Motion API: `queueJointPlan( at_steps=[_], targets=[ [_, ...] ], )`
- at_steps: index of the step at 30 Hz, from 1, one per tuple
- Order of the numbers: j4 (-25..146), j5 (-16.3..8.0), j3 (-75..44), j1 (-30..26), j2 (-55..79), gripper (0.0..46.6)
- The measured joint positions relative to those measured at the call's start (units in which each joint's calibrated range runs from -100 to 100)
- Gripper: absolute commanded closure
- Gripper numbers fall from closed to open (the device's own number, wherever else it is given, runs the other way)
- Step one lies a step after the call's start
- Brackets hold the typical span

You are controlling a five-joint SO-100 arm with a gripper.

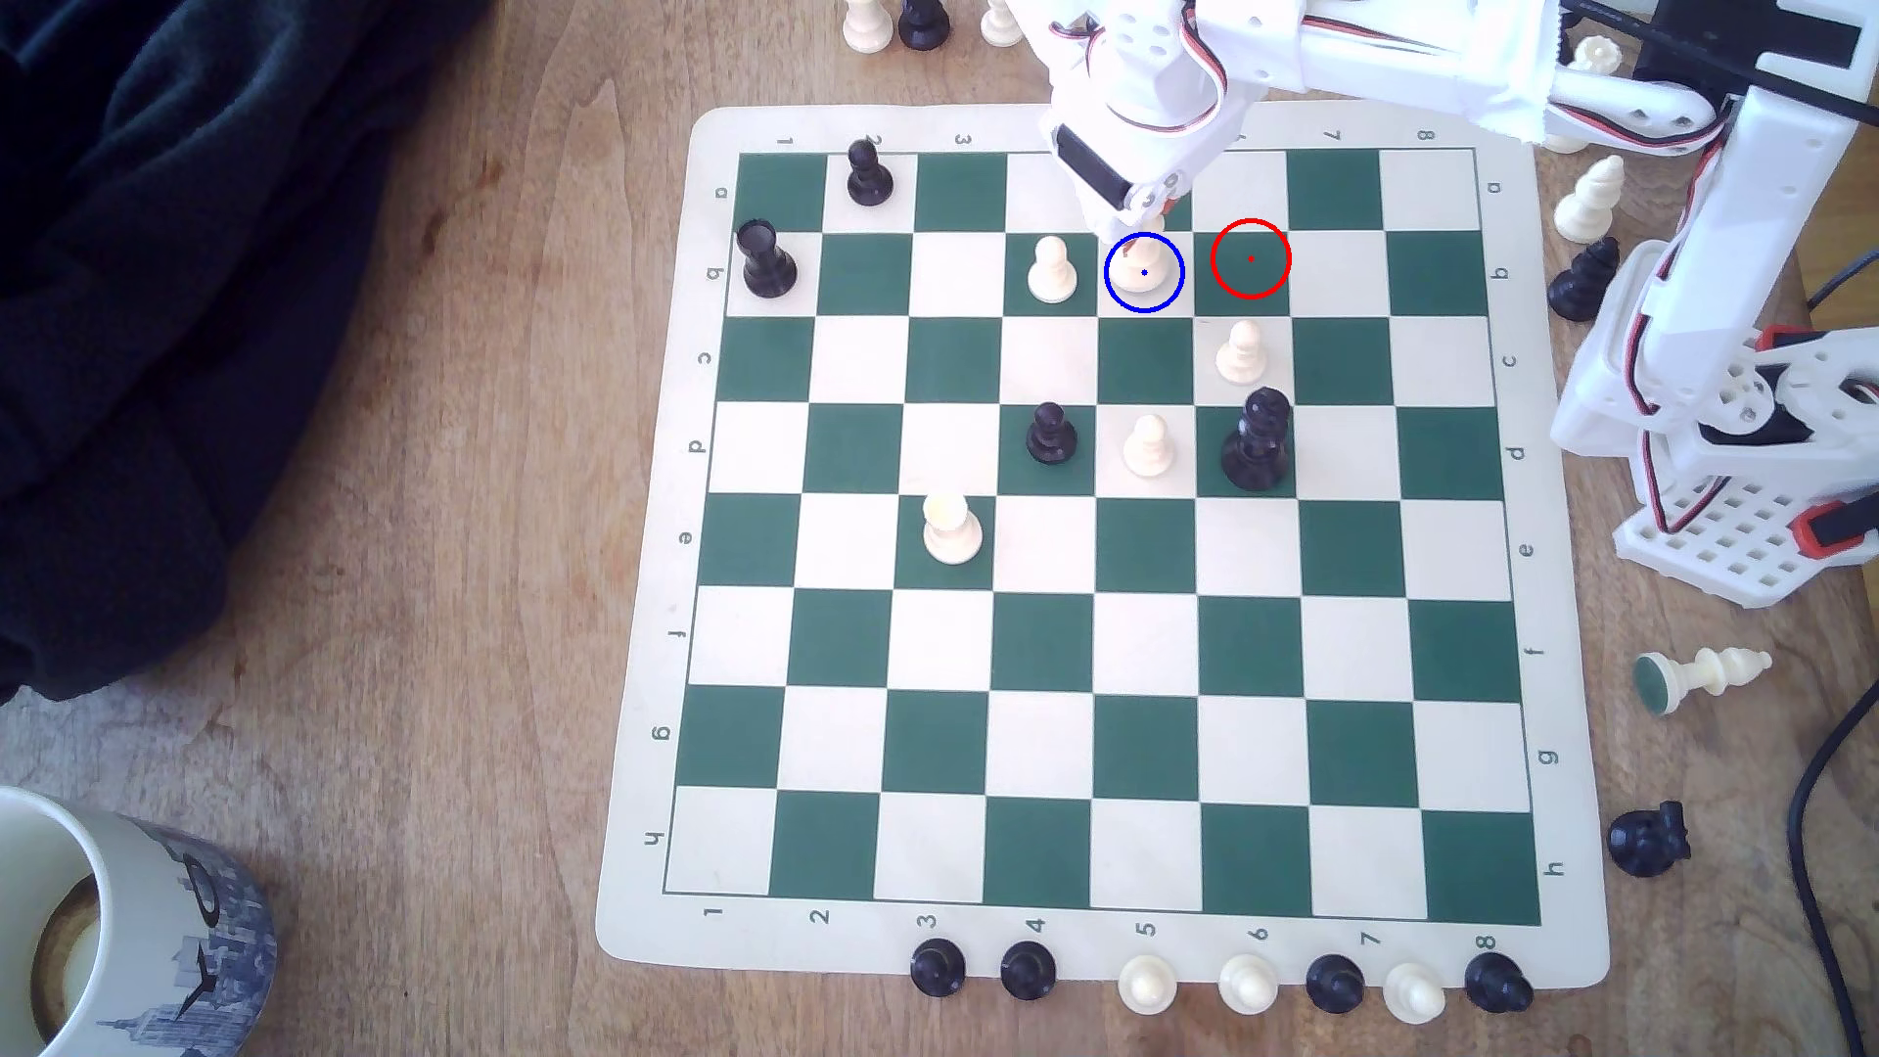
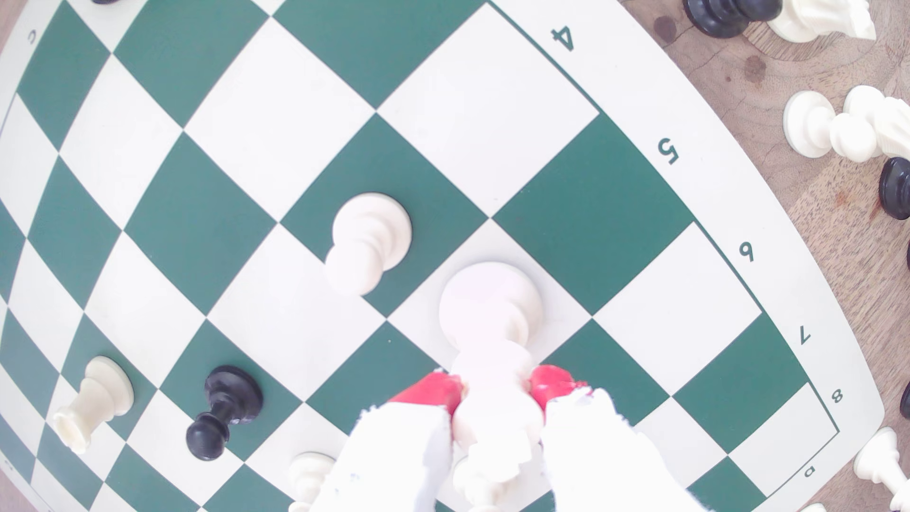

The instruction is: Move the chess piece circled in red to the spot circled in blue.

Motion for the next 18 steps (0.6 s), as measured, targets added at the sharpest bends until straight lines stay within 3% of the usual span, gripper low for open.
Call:
queueJointPlan(
  at_steps=[17, 18],
  targets=[
    [-0.1, 0.0, 0.6, -0.1, 0.7, 45.9],
    [-0.1, 0.0, 0.6, -0.2, 0.7, 40.5]
  ],
)
